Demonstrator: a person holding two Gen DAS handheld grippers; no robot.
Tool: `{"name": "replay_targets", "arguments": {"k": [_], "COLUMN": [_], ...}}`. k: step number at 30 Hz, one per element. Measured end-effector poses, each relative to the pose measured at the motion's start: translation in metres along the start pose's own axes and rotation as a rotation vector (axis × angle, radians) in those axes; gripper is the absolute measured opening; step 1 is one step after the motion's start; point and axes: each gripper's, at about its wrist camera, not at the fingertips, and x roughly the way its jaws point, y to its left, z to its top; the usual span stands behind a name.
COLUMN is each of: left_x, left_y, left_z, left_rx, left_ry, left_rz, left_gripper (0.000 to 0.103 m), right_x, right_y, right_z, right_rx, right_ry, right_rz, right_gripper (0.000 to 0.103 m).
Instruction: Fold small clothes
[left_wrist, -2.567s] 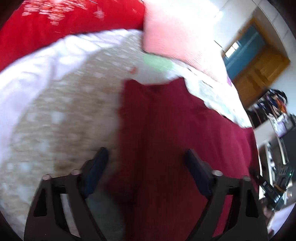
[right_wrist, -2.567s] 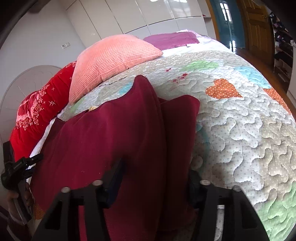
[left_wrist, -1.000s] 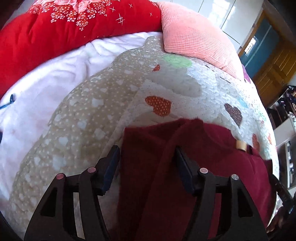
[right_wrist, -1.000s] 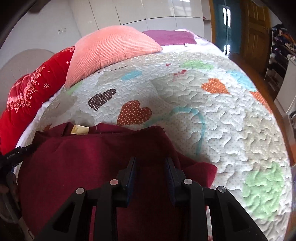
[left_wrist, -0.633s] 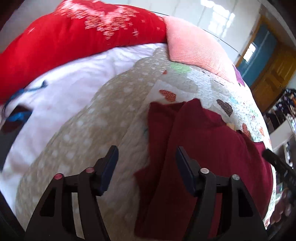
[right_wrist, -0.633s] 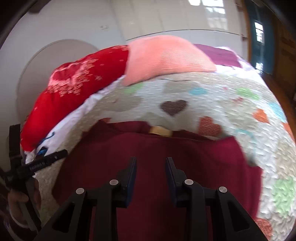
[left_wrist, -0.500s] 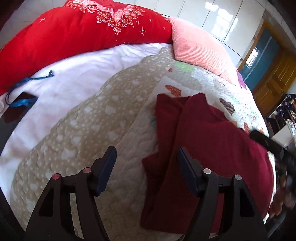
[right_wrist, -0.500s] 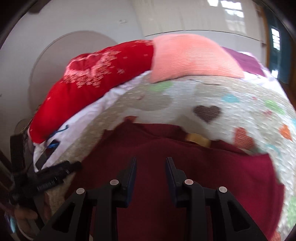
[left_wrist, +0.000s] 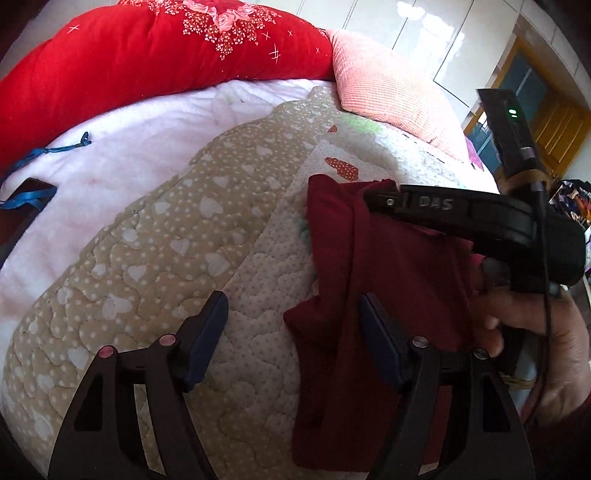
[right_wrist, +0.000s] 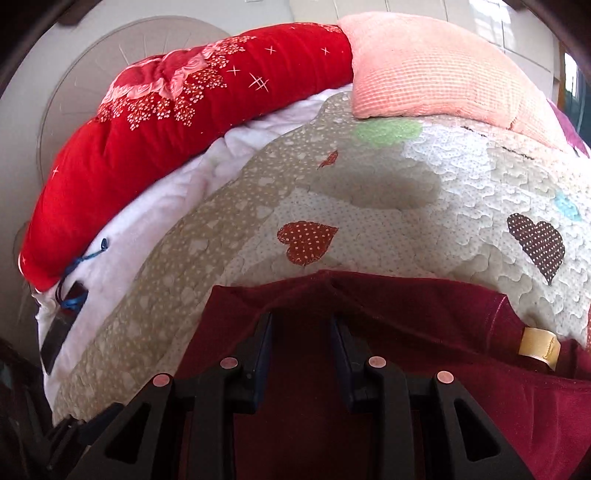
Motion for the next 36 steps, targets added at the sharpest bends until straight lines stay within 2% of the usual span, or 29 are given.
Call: {"name": "replay_targets", "arguments": {"k": [5, 7, 9, 16, 18, 22, 24, 26, 28, 31, 34, 35, 36], "left_x": [-0.002, -0.002, -0.004, -0.011, -0.011, -0.010, -0.010, -0.007, -0.005, -0.004, -0.005, -0.007, -0.011], "left_y": [0.000, 0.000, 0.000, 0.006, 0.006, 0.008, 0.009, 0.008, 0.004, -0.004, -0.009, -0.009, -0.011], "left_z": [-0.001, -0.002, -0.004, -0.009, -0.009, -0.009, -0.009, -0.008, -0.008, -0.011, -0.013, -0.013, -0.012], "left_rx": [0.000, 0.001, 0.004, -0.014, -0.007, -0.004, -0.007, -0.001, 0.015, 0.055, 0.062, 0.047, 0.021], "left_ry": [0.001, 0.004, 0.009, 0.026, 0.028, 0.035, 0.039, 0.039, 0.038, 0.036, 0.040, 0.049, 0.062], "left_rz": [-0.001, -0.003, -0.006, -0.040, -0.040, -0.048, -0.050, -0.044, -0.037, -0.014, -0.055, -0.090, -0.159], "left_gripper": [0.074, 0.074, 0.074, 0.074, 0.074, 0.074, 0.074, 0.074, 0.078, 0.080, 0.080, 0.073, 0.063], "right_x": [-0.023, -0.034, -0.041, -0.025, -0.011, 0.013, 0.021, 0.021, 0.014, -0.009, -0.045, -0.053, -0.063], "right_y": [-0.003, -0.002, 0.002, 0.034, 0.046, 0.071, 0.079, 0.080, 0.075, 0.053, 0.018, 0.010, -0.001], "right_z": [-0.005, -0.010, -0.013, -0.008, -0.005, 0.001, 0.000, -0.006, -0.012, -0.015, -0.021, -0.025, -0.029], "right_rx": [0.023, 0.034, 0.034, 0.005, -0.017, -0.121, -0.183, -0.233, -0.265, -0.175, -0.007, 0.034, 0.080], "right_ry": [0.004, 0.001, 0.012, 0.113, 0.145, 0.182, 0.185, 0.158, 0.119, 0.065, -0.041, -0.066, -0.095], "right_rz": [0.020, 0.034, 0.051, 0.039, 0.018, -0.107, -0.151, -0.173, -0.171, -0.031, 0.161, 0.201, 0.245], "right_gripper": [0.031, 0.052, 0.059, 0.064, 0.065, 0.075, 0.076, 0.070, 0.047, 0.023, 0.015, 0.015, 0.014]}}
